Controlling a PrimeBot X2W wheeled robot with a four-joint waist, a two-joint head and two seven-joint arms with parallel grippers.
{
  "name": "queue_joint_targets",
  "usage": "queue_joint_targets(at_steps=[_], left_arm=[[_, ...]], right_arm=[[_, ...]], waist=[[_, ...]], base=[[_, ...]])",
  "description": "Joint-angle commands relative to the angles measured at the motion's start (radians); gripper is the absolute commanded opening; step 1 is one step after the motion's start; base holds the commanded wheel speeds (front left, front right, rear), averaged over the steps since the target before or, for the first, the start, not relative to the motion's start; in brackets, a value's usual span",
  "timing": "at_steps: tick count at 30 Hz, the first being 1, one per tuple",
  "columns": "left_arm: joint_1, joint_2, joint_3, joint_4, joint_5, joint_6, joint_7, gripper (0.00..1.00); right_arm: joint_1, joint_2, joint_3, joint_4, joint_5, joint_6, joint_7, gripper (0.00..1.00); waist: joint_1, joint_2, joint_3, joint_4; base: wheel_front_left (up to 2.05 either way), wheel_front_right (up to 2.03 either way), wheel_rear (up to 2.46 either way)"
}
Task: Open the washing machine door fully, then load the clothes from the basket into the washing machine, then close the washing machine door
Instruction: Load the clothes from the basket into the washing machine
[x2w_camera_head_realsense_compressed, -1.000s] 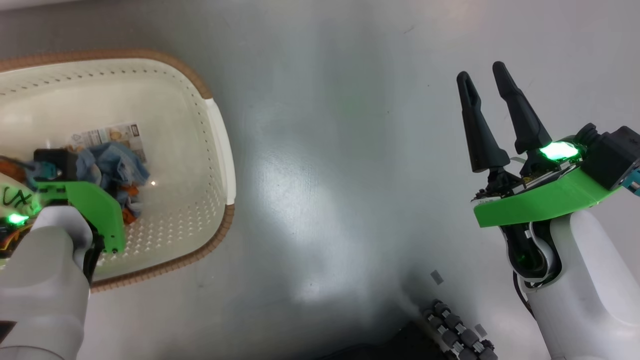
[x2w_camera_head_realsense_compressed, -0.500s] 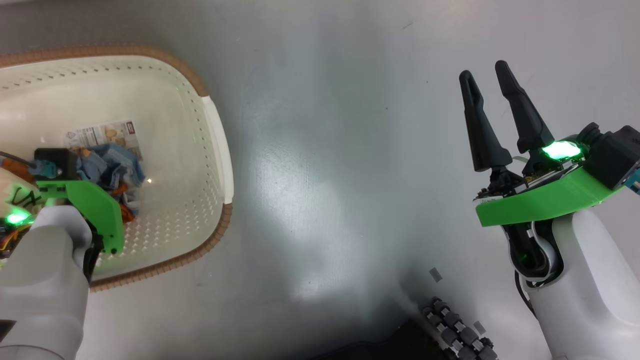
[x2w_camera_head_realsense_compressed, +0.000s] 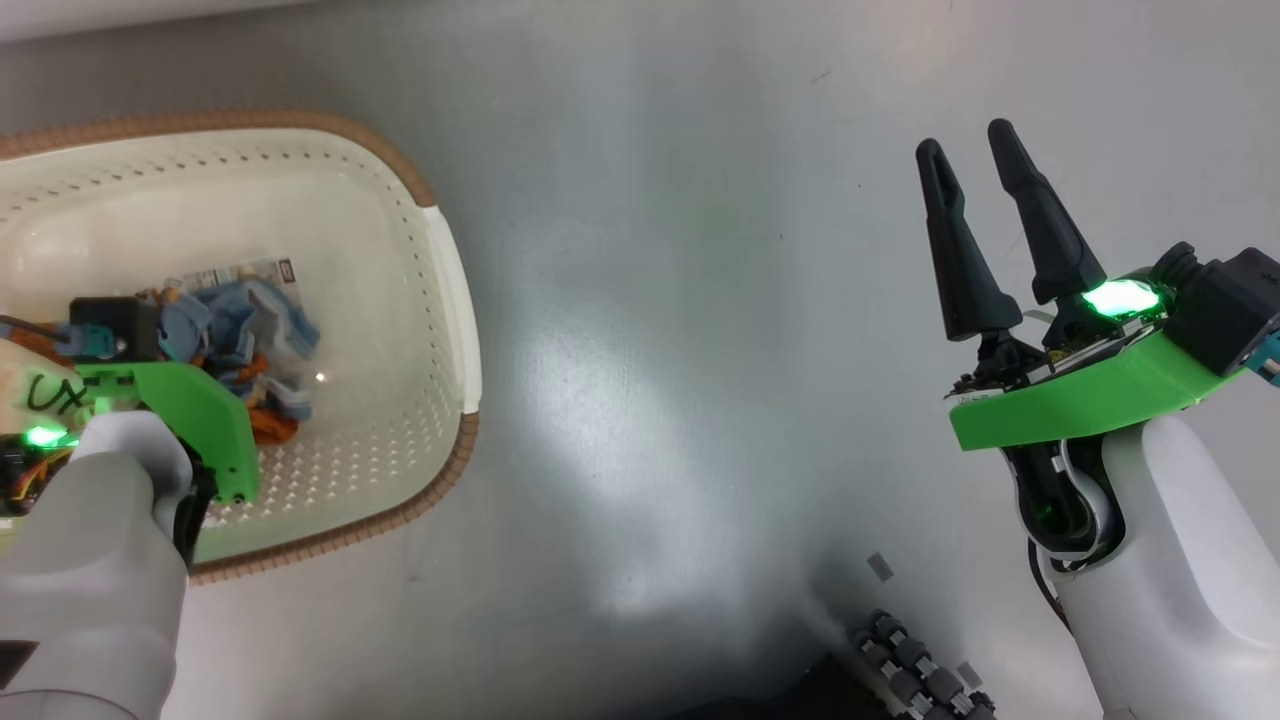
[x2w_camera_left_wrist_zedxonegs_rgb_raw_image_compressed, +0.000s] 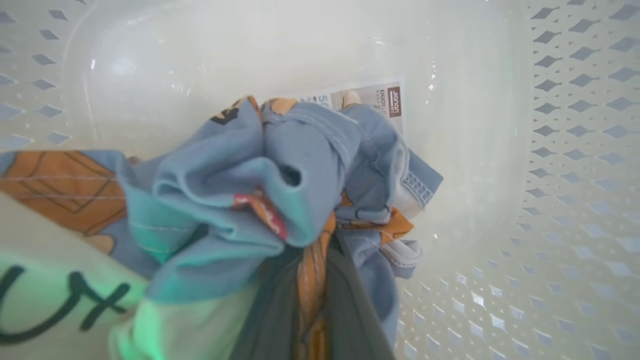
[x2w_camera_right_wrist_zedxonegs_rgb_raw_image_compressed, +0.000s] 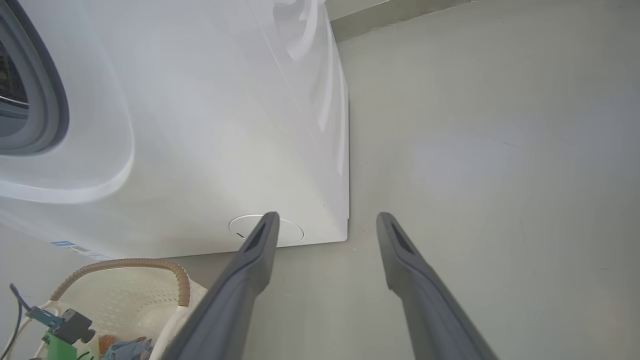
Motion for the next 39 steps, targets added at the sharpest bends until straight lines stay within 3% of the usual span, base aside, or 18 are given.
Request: queue_joint_targets(at_steps=[1,28,39], left_arm=[[0.031,0.026,0.015,-0.003,-0.007,-0.004,-0.013,0.00],[0.158,0.000,-0.002,-0.010,-0.080,-0.027,-0.257,0.00],[0.289,0.002,0.024,-0.185,-0.114,-0.029,-0.285,0.00]], right_arm=[[0.029,-0.007,0.016,-0.015,-0.006,0.002,-0.005,1.00],[0.077,-0.023,0.045,0.031,0.003,0.002,-0.005,1.00],[0.129,-0.042,0.059,0.068,0.016,0.002,-0.005,1.00]], waist=[[0.0000,-0.0001,-0.008,0.006],[0.0000,-0.0001,-0.273,0.066],[0.0000,-0.0001,-0.435,0.100]], base=[[0.00,0.00,0.00],[0.00,0.00,0.00],[0.00,0.00,0.00]])
